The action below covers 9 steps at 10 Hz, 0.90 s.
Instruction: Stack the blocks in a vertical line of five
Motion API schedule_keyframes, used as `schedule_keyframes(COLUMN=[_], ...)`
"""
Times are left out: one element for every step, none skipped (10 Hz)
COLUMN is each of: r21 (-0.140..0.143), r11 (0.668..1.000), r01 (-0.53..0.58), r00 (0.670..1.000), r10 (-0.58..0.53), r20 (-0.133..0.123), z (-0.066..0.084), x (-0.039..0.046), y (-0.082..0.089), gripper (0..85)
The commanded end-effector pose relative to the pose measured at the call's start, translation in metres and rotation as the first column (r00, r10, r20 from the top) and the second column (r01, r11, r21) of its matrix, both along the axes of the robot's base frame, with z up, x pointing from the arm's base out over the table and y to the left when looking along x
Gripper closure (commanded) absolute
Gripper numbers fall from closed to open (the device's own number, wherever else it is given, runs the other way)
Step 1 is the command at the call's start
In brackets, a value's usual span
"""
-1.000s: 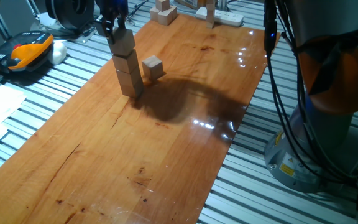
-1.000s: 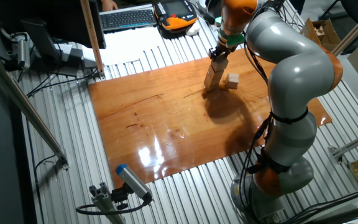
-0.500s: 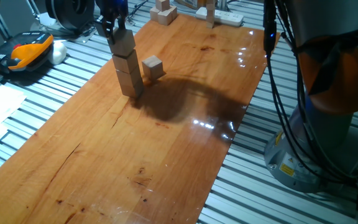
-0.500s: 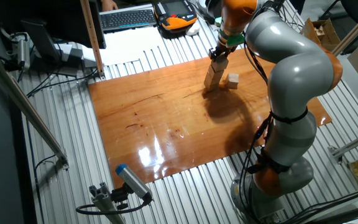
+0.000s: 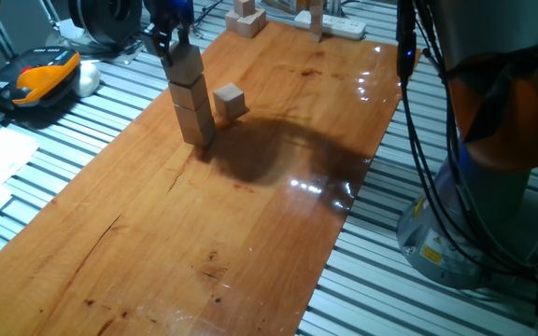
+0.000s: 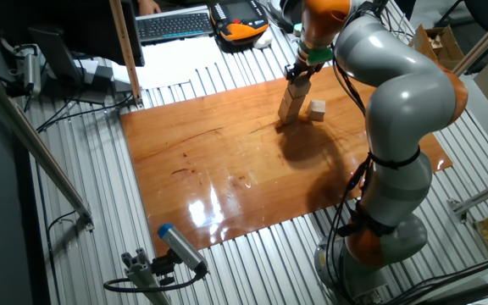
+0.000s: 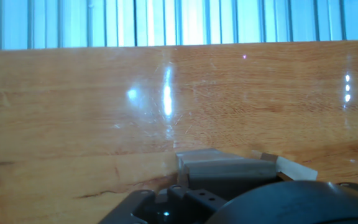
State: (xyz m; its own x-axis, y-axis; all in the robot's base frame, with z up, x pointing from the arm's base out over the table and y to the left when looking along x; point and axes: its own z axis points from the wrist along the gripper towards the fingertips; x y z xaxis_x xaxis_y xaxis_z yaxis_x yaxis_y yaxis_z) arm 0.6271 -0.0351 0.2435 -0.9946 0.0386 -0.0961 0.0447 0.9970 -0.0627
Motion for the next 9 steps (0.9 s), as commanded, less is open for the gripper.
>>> schedule_keyframes(r21=[-0.003,-0.003,-0.004,-0.007,-0.009,-0.012,-0.013,-0.015,-0.018], r11=[1.000,1.000,1.000,1.000,1.000,1.000,1.000,1.000,1.000], r01=[0.004,0.004,0.004,0.003,0.000,-0.004,-0.009,-0.010,-0.013], r00=[1.000,1.000,1.000,1.000,1.000,1.000,1.000,1.000,1.000], r10=[-0.004,-0.004,-0.004,-0.003,0.000,0.004,0.009,0.010,0.013], r20=[0.000,0.000,0.000,0.000,0.000,0.000,-0.002,-0.005,-0.010], z=[-0.0004,-0.0010,-0.0013,-0.0013,-0.0012,-0.0010,-0.0008,-0.0005,-0.0003], x=[0.0003,0.0004,0.0002,0.0002,0.0002,0.0001,-0.0002,-0.0005,-0.0006], y=[0.0006,0.0012,0.0020,0.0020,0.0019,0.0020,0.0022,0.0022,0.0022], gripper=[85.0,85.0,85.0,85.0,85.0,85.0,85.0,85.0,85.0])
